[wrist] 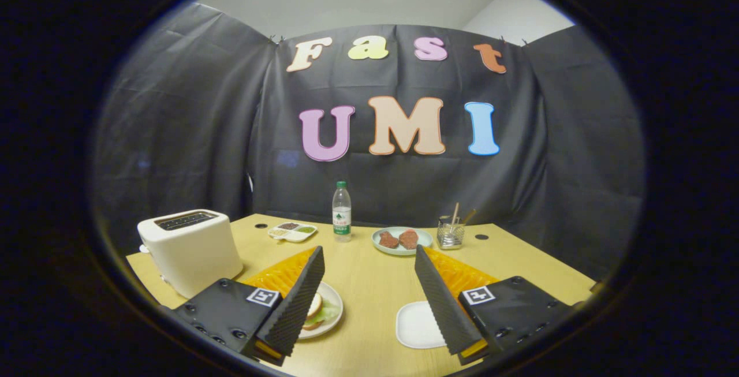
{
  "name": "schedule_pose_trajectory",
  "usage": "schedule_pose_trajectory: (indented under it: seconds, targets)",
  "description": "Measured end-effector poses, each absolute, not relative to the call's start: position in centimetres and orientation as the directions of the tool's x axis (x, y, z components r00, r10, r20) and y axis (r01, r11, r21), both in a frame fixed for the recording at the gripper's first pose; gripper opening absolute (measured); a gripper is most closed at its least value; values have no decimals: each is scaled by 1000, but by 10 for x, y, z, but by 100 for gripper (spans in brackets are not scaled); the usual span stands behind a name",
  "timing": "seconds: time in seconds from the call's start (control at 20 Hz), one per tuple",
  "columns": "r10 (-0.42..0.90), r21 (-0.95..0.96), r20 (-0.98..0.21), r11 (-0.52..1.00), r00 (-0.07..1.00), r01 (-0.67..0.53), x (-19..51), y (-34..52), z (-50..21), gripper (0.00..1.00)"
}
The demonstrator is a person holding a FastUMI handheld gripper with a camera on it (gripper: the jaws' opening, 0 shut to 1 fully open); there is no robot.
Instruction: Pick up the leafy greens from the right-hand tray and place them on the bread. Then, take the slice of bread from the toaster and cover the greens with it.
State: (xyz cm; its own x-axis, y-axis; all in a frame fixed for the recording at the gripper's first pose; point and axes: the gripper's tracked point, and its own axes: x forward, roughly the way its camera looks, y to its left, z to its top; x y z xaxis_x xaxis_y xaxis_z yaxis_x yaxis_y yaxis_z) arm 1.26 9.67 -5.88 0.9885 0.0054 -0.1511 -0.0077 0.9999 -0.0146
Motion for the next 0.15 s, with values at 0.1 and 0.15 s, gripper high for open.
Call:
schedule_pose_trajectory:
  seconds: [0.1, 0.15]
  targets:
    - [6, -15, -147, 1000, 989, -8, 10, 95, -56, 99]
    - [5, -18, -145, 1000, 989, -7, 10, 94, -55, 99]
